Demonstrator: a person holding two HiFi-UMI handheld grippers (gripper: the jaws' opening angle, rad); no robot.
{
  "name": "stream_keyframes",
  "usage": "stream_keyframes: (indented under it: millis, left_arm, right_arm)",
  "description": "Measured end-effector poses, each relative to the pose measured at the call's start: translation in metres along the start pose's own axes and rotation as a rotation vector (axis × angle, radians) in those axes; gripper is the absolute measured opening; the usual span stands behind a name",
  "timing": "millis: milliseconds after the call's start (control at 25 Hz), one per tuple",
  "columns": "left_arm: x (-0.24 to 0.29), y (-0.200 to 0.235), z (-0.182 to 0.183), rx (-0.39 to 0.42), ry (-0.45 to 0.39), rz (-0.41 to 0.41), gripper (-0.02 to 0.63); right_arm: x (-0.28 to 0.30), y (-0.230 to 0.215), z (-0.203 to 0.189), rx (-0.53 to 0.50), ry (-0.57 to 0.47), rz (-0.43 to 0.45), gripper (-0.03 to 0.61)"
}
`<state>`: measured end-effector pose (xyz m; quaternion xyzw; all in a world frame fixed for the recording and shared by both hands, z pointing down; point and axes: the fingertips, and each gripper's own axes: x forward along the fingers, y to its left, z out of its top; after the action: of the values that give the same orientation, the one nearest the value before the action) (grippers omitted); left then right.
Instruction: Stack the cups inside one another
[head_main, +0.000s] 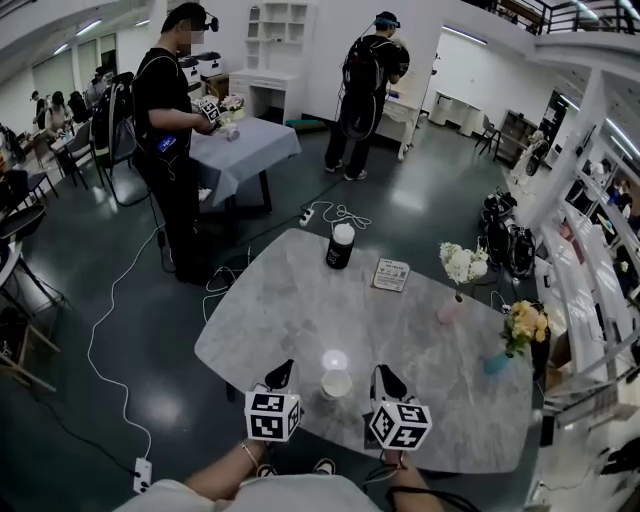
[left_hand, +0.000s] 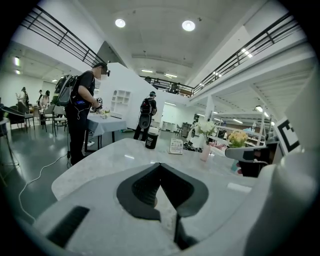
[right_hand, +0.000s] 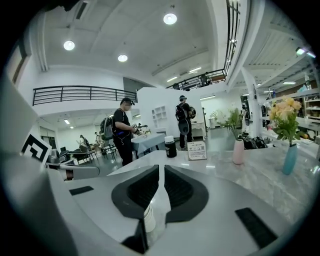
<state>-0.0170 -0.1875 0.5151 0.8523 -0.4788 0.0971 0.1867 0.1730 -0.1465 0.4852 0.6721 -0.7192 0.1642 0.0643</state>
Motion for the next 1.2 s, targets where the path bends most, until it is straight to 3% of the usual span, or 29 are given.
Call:
stream_keyframes:
  millis: [480, 800, 960, 1200]
  left_arm:
    - [-0.002, -0.007, -0.001, 0.038, 0.028, -0.033, 0.003]
    - [-0.031, -0.015, -0.006, 0.096, 0.034, -0.149, 0.003]
    - [-0.043, -0.014, -0.015, 0.082, 0.050, -0.183, 0.003]
    - [-0.060, -0.024, -0.025, 0.052, 0.046, -0.202, 0.003]
  right_arm:
    - [-0.016, -0.020, 0.009, -0.002, -0.024, -0.113, 0.012]
    - [-0.045, -0.008, -0.012, 0.025, -0.030, -0.235, 0.012]
    - [-0.071, 0.001, -0.026, 0.020, -0.025, -0.301, 0.012]
    - [-0.099, 0.007, -0.027, -0.020, -0.017, -0.322, 0.012]
